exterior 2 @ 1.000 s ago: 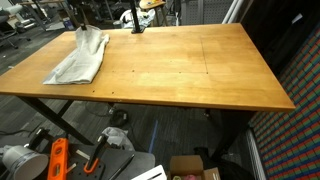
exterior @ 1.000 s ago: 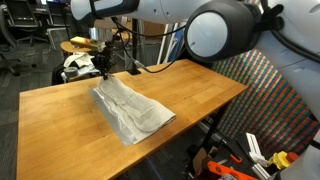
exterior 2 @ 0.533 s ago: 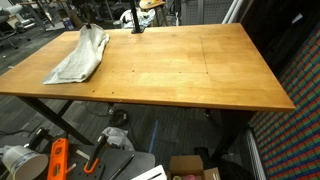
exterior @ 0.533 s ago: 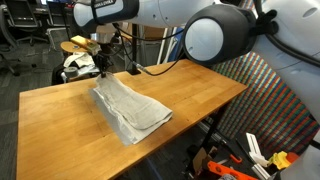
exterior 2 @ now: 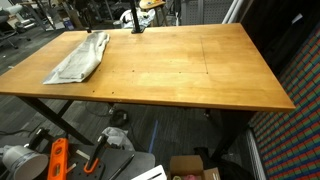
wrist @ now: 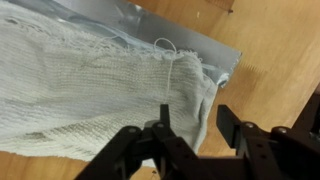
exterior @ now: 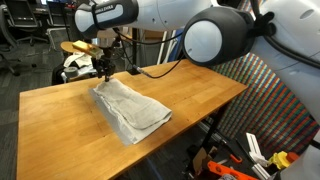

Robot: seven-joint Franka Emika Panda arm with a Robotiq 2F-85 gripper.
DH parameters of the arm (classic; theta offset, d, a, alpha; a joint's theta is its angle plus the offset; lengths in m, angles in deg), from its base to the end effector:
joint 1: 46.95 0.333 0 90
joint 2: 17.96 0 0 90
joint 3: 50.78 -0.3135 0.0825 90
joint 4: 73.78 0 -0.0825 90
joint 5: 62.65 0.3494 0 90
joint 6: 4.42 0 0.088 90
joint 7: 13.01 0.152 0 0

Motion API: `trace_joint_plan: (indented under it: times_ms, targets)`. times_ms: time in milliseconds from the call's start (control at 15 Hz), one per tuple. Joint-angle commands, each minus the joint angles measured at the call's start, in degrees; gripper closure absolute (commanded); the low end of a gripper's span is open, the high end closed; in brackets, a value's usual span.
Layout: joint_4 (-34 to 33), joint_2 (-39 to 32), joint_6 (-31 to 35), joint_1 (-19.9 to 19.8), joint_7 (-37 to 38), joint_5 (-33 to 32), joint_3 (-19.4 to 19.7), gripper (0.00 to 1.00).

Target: Fold the cloth on the table

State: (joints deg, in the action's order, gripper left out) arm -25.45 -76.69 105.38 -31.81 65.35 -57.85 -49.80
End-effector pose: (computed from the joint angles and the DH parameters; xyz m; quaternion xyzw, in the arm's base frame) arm 0.7374 0.2011 0.2543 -0.8416 0.5385 0.0070 0.0397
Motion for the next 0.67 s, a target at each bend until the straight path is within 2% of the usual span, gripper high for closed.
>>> trace_joint_plan:
  times_ms: [0, 133, 400, 600]
  targets:
    - [5.8, 6.0, -0.9, -2.0, -11.7, 0.8, -2.9, 0.14]
    - [5.6, 6.1, -0.9, -1.6, -14.5, -1.1, -2.0, 0.01]
    - [2.9, 2.9, -0.1, 0.6, -12.2, -7.1, 2.0, 0.00]
    - [-1.1, -0.5, -4.2, 2.1, -10.1, -10.2, 3.7, 0.00]
